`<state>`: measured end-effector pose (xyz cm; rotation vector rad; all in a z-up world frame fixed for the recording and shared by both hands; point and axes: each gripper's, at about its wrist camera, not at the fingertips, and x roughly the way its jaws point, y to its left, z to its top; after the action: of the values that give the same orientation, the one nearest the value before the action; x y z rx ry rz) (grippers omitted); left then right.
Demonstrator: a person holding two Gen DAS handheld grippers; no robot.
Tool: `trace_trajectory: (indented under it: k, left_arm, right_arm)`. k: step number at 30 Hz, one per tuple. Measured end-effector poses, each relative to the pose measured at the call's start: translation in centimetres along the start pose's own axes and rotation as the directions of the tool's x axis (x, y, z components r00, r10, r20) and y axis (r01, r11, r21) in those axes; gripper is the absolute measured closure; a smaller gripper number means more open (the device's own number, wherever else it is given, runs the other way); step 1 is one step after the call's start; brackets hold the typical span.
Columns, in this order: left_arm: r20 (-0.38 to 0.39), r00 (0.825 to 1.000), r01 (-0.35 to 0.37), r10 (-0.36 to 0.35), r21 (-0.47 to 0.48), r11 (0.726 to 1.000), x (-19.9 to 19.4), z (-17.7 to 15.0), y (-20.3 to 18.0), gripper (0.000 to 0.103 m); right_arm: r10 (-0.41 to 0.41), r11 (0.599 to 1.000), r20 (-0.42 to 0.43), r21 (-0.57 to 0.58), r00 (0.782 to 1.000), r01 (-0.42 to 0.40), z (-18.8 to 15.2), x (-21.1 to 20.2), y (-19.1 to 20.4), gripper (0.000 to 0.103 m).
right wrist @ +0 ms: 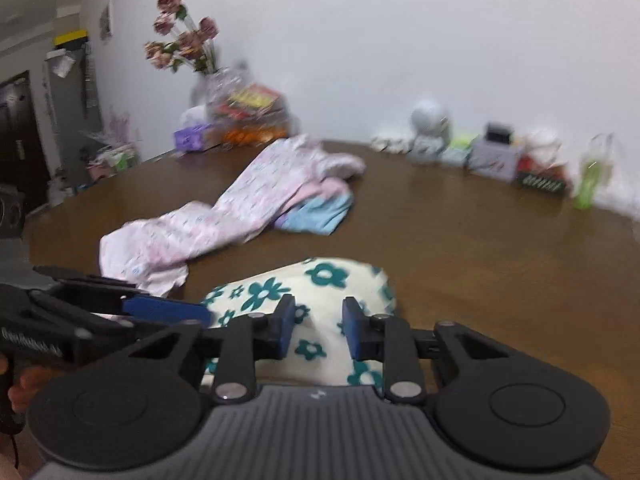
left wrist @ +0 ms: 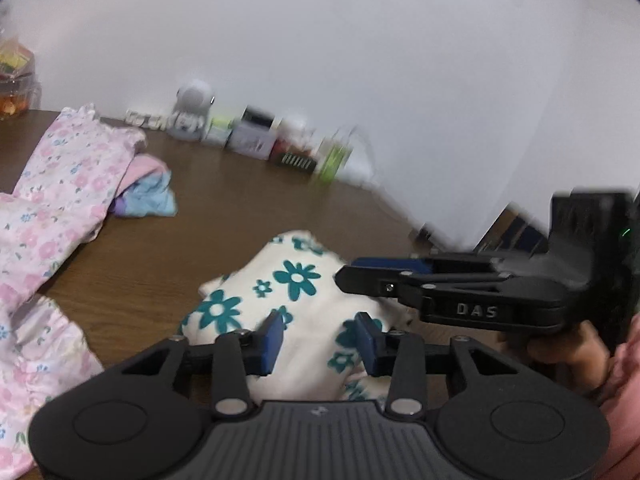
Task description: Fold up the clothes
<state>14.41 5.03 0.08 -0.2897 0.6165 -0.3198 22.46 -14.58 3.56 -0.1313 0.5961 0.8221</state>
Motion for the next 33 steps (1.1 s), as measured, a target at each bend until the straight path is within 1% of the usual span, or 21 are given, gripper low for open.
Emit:
trace_trajectory:
  k: [1,2,4,5,8,10,11,12,14,15,16,17,18,19,22,23,26,33]
  left_arm:
    - [-0.021,1.000,-0.017,0.017,0.004,1.000,0.5,-0.3,0.0,0.073]
    - [-0.028,0.999,-0.026,0.026,0.006,1.000,0.9,-0.6,0.1,0.073]
    - [-0.025,0.999,-0.033,0.033,0.024,0.999,1.0,-0.9,-0.1,0.072]
    - [-0.026,0.999,-0.037,0.038,0.032,0.999,1.0,-0.9,-0.2,0.072]
    - [-0.030,0.998,-0.045,0.047,0.048,0.998,1.0,-1.0,-0.4,0.072]
    - [-0.028,0.999,-0.027,0.028,0.039,0.999,0.6,-0.4,-0.2,0.072]
    - [-0.016,1.000,-0.007,0.008,0.034,0.999,0.2,0.0,-0.1,0.072]
    - [0.002,1.000,0.004,-0.004,0.037,0.999,-0.1,0.6,0.0,0.072]
    - [0.035,0.999,0.013,-0.015,0.054,0.998,-0.6,1.9,-0.1,0.073]
    - [0.041,0.999,0.016,-0.019,0.069,0.997,-0.5,2.5,-0.1,0.074]
    - [0.044,0.999,0.021,-0.025,0.086,0.996,-0.3,3.2,-0.2,0.075]
    - [0.043,0.999,0.024,-0.028,0.101,0.995,0.2,3.8,-0.3,0.077]
    - [0.034,0.999,0.025,-0.029,0.113,0.993,0.9,4.4,-0.2,0.084]
    - [0.013,1.000,0.018,-0.020,0.125,0.992,2.0,4.9,-0.1,0.090]
    - [-0.063,0.997,-0.026,0.036,0.148,0.989,5.1,5.0,0.2,0.090]
    - [-0.078,0.996,-0.037,0.048,0.138,0.990,5.9,4.8,0.5,0.090]
    - [-0.076,0.995,-0.050,0.057,0.098,0.994,6.4,4.1,1.2,0.090]
    - [-0.064,0.995,-0.069,0.076,0.113,0.991,6.1,4.3,0.9,0.089]
  right_arm:
    - [-0.002,1.000,-0.011,-0.017,1.000,0.002,-0.5,0.4,0.3,0.078]
    - [-0.019,0.999,-0.016,-0.048,1.000,0.019,-1.0,0.7,0.9,0.078]
    - [-0.052,0.993,0.005,-0.102,0.999,0.053,-2.3,0.9,1.8,0.078]
    - [-0.061,0.992,0.015,-0.108,0.998,0.062,-2.7,0.9,2.1,0.078]
    - [-0.065,0.993,0.034,-0.101,0.997,0.068,-3.2,0.7,2.2,0.078]
    - [-0.067,0.991,0.043,-0.115,0.997,0.071,-3.1,0.5,2.4,0.076]
    - [-0.061,0.992,0.052,-0.108,0.997,0.066,-2.8,0.0,2.3,0.075]
    - [-0.055,0.994,0.069,-0.088,0.996,0.061,-2.5,-0.6,2.1,0.072]
    - [-0.052,0.997,0.117,-0.046,0.992,0.058,-1.9,-2.2,1.6,0.071]
    - [-0.062,0.997,0.138,-0.035,0.988,0.067,-1.8,-3.0,1.5,0.071]
    - [-0.070,0.997,0.142,-0.032,0.987,0.075,-1.9,-3.4,1.5,0.071]
    - [-0.073,0.996,0.137,-0.032,0.988,0.078,-2.0,-3.6,1.4,0.071]
    - [-0.074,0.997,0.123,-0.030,0.990,0.078,-2.2,-3.5,1.4,0.071]
    - [-0.071,0.997,0.103,-0.026,0.992,0.074,-2.5,-3.2,1.4,0.071]
    - [-0.077,0.997,0.066,-0.004,0.995,0.077,-3.5,-2.3,1.5,0.071]
    - [-0.079,0.997,0.065,0.009,0.995,0.079,-3.9,-2.1,1.5,0.071]
    - [-0.093,0.995,0.065,0.024,0.993,0.092,-5.1,-1.4,1.4,0.072]
    - [-0.112,0.994,0.068,0.008,0.991,0.112,-5.6,-1.2,1.8,0.072]
